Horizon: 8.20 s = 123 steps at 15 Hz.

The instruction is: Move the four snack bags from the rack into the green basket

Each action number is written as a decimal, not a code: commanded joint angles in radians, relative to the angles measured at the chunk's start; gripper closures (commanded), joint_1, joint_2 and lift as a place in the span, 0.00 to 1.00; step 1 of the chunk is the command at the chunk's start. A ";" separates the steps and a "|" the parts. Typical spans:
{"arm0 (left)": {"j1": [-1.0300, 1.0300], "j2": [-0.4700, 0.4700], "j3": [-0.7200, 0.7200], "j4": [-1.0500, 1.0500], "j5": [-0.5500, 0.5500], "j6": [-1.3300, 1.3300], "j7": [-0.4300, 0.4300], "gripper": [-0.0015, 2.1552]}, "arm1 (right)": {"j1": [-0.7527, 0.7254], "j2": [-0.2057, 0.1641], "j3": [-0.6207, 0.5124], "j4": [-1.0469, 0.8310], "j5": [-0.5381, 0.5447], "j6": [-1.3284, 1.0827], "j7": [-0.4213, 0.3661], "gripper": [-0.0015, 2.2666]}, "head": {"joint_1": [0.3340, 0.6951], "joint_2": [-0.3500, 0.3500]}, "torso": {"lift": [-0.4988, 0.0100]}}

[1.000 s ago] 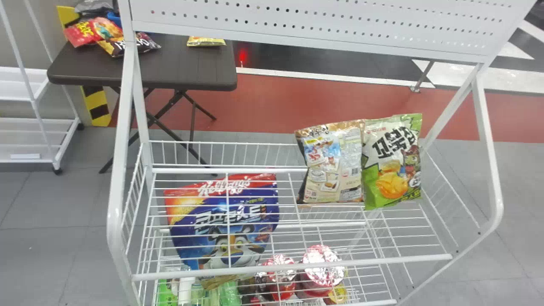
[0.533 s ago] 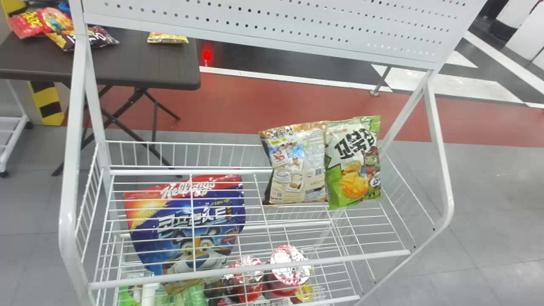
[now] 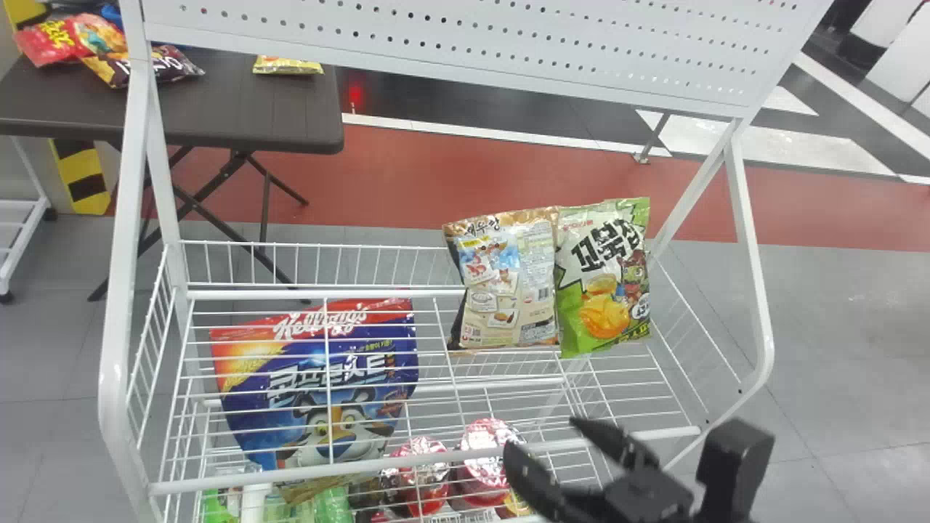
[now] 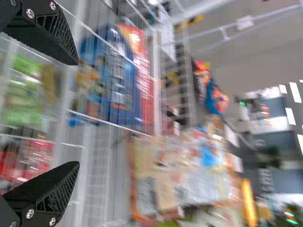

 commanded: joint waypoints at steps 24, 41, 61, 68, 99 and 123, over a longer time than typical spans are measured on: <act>-0.023 0.011 0.056 -0.008 -0.005 0.037 -0.022 0.90 | -0.285 0.004 0.065 -0.010 0.178 0.243 -0.012 0.94 | 1.00 0.00 | 0.98; -0.009 0.006 0.090 -0.020 0.001 0.025 -0.022 0.90 | 0.117 -0.046 0.244 -0.012 -0.042 0.550 0.070 0.94 | 1.00 0.00 | 0.98; -0.023 0.002 0.073 -0.014 -0.005 0.013 -0.007 0.90 | 0.090 -0.078 0.157 -0.004 -0.047 0.246 0.010 0.03 | 1.00 0.00 | 0.98; -0.023 0.002 0.061 -0.006 -0.007 0.013 -0.005 0.90 | -0.308 -0.009 0.030 0.263 0.080 -0.089 -0.128 0.03 | 1.00 0.00 | 0.98; -0.040 0.005 0.059 0.003 -0.014 0.025 0.000 0.90 | -0.263 -0.021 -0.151 0.069 -0.044 0.255 -0.116 0.94 | 1.00 0.00 | 0.98; -0.038 0.000 0.062 0.017 -0.002 0.006 -0.008 0.90 | 0.229 -0.110 0.207 0.152 -0.113 0.270 0.057 0.50 | 1.00 0.00 | 0.98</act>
